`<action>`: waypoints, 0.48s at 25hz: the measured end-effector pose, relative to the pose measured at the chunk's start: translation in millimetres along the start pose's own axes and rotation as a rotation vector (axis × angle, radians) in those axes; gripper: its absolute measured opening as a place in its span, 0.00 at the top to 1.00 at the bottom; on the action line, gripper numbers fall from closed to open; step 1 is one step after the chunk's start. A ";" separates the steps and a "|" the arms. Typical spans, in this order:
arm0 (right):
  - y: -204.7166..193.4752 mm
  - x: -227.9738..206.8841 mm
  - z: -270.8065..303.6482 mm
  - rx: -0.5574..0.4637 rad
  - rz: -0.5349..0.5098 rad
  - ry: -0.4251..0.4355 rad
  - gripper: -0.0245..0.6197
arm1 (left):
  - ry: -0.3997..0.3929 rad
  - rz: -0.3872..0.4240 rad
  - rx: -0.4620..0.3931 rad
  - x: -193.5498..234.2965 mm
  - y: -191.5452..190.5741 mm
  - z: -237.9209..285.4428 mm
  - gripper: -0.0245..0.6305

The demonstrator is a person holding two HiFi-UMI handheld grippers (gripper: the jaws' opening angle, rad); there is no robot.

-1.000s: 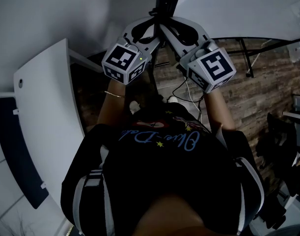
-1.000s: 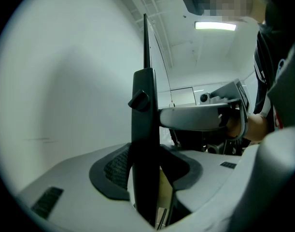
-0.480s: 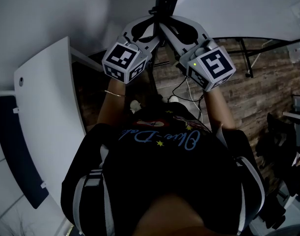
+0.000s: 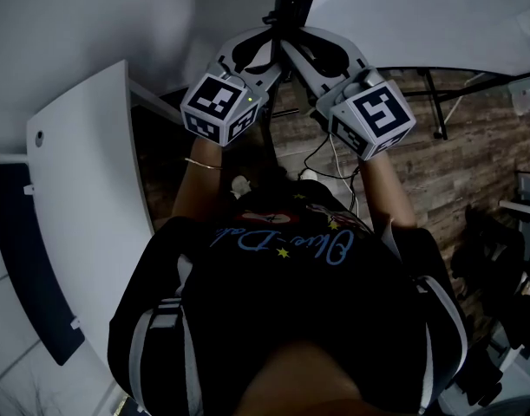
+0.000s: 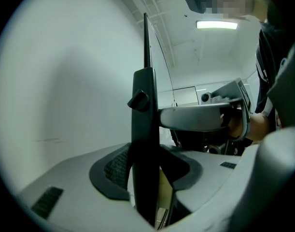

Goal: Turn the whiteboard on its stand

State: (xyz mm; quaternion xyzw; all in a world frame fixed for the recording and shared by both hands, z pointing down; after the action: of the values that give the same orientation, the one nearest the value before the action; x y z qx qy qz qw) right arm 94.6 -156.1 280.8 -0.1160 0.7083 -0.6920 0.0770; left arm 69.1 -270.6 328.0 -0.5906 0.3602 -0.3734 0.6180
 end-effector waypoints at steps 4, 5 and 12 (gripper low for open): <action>-0.1 3.1 2.7 -0.001 -0.001 0.007 0.87 | 0.006 -0.002 0.000 1.6 -0.5 -4.0 0.71; -0.4 3.8 3.6 -0.001 0.000 0.008 0.87 | 0.007 -0.003 -0.001 2.3 -0.8 -5.0 0.71; -1.1 8.7 7.3 -0.002 0.002 0.011 0.87 | 0.010 -0.004 -0.002 4.8 -1.9 -10.7 0.71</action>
State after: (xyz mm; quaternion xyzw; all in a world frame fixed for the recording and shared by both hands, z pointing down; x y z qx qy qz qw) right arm 88.3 -165.5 282.1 -0.1116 0.7097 -0.6917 0.0740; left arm 61.7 -279.8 329.5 -0.5902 0.3625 -0.3772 0.6148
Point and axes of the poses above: the fingertips, and each gripper's own axes: z forward along the fingers, x to its left, y out of its top, the point moved 8 cm from there along -z, backward along the fingers, and after that the axes turned 1 degree about -x, right-handed, at the moved point
